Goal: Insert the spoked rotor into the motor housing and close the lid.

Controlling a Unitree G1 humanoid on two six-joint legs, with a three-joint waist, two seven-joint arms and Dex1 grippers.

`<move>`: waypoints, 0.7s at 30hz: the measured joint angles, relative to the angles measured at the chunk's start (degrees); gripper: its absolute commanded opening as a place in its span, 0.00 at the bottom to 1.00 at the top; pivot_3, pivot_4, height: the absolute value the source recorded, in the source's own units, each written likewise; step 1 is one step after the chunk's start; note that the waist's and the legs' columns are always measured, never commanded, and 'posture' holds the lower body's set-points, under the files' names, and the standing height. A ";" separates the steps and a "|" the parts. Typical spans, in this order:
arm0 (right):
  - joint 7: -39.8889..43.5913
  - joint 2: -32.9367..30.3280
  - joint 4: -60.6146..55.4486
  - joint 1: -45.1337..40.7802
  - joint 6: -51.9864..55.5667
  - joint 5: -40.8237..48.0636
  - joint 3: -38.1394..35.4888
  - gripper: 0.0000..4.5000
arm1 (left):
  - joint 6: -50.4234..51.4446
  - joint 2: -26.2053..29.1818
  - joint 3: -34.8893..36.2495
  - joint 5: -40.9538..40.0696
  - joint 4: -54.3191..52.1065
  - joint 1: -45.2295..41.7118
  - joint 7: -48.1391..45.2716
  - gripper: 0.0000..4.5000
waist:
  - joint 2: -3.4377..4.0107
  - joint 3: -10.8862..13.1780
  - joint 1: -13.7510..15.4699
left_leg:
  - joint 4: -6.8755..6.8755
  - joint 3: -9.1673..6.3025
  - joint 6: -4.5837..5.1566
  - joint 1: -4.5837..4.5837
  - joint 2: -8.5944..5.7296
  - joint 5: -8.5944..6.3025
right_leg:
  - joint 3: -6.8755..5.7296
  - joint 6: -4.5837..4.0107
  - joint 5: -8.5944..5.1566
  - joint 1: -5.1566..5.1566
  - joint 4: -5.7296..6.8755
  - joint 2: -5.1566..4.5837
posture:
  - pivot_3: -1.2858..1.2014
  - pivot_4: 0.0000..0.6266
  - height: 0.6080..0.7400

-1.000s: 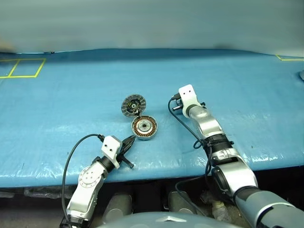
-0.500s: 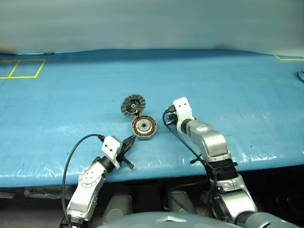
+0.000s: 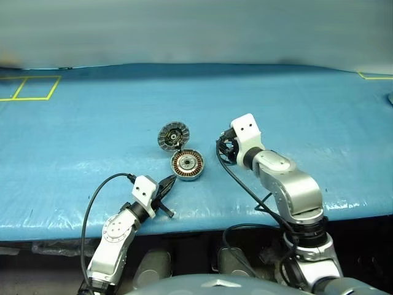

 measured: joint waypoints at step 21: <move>5.16 -14.36 9.07 2.81 -22.42 -18.67 21.39 0.57 | -0.01 -0.07 -0.12 0.00 1.25 -0.88 -0.43 0.00 | -0.15 0.10 0.11 | 0.09 -0.02 -0.03 -0.02 0.04 0.01 | -0.09 0.18 -0.09 0.03 -0.02 -0.04 | 0.52 0.24 1.00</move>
